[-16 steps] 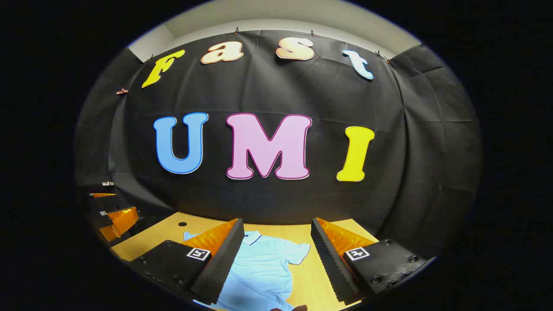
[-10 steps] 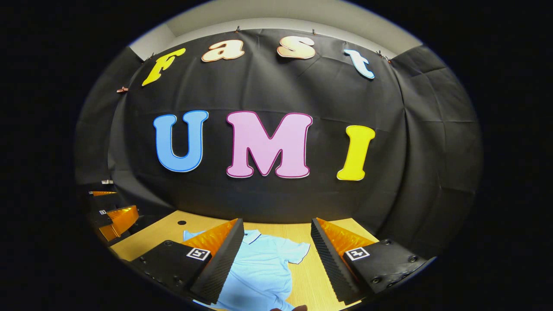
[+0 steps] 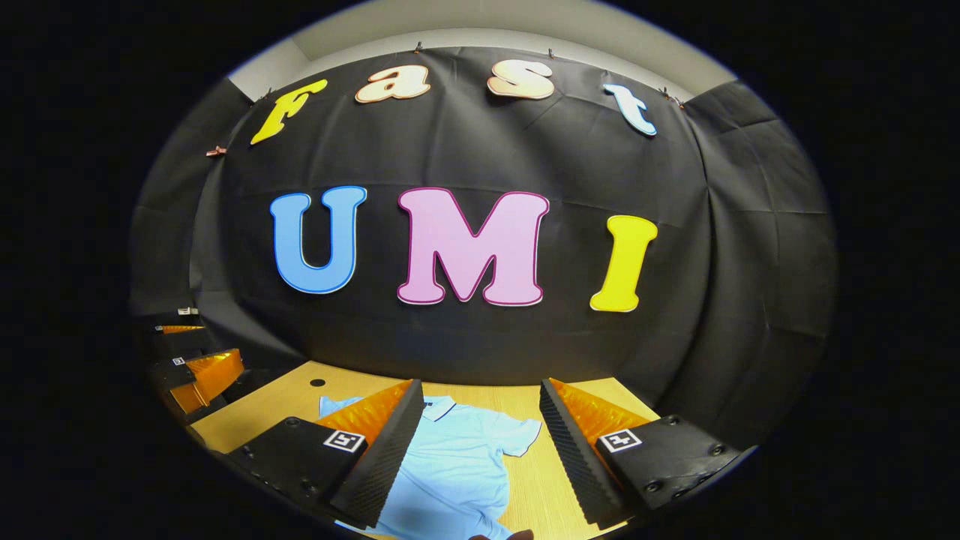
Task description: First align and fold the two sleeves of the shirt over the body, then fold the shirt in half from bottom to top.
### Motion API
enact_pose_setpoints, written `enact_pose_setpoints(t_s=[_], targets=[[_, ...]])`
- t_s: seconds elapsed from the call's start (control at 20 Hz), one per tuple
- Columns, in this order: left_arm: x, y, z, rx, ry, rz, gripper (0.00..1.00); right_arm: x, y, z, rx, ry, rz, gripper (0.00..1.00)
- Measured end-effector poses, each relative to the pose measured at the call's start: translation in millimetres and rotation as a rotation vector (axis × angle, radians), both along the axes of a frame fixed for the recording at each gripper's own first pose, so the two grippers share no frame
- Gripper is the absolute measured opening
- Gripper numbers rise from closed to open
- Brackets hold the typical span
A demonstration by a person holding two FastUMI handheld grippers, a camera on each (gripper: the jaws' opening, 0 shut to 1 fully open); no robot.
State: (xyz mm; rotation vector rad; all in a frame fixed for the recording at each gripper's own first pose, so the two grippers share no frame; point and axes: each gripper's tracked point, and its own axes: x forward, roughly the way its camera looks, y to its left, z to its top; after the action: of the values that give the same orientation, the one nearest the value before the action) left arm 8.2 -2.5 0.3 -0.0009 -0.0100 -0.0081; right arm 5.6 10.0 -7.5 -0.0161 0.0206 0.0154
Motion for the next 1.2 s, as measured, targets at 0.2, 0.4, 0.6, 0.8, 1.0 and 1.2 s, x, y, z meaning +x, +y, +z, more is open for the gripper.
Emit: enact_pose_setpoints(t_s=[0.2, 0.4, 0.6, 0.8, 1.0, 1.2], targets=[[4, -1, -2, 0.006, 0.004, 0.000, 0.99, 7, 2, -1, -0.002, 0.005, 0.007, 0.97], [9, -2, -5, 0.008, 0.010, 0.007, 0.99, 22, -1, -9, -0.011, 0.018, 0.006, 0.96], [15, -3, -5, 0.008, 0.017, 0.023, 0.99, 52, -13, -21, -0.010, 0.044, -0.017, 0.97], [21, -4, -10, 0.008, 0.029, 0.049, 0.98, 95, -27, -62, 0.004, 0.138, -0.025, 0.97], [26, -2, -23, 0.009, 0.058, 0.081, 0.98, 147, -51, -127, 0.022, 0.281, -0.064, 0.97], [28, 0, -38, 0.007, 0.094, 0.115, 0.99, 201, -77, -193, 0.058, 0.406, -0.124, 0.98]])
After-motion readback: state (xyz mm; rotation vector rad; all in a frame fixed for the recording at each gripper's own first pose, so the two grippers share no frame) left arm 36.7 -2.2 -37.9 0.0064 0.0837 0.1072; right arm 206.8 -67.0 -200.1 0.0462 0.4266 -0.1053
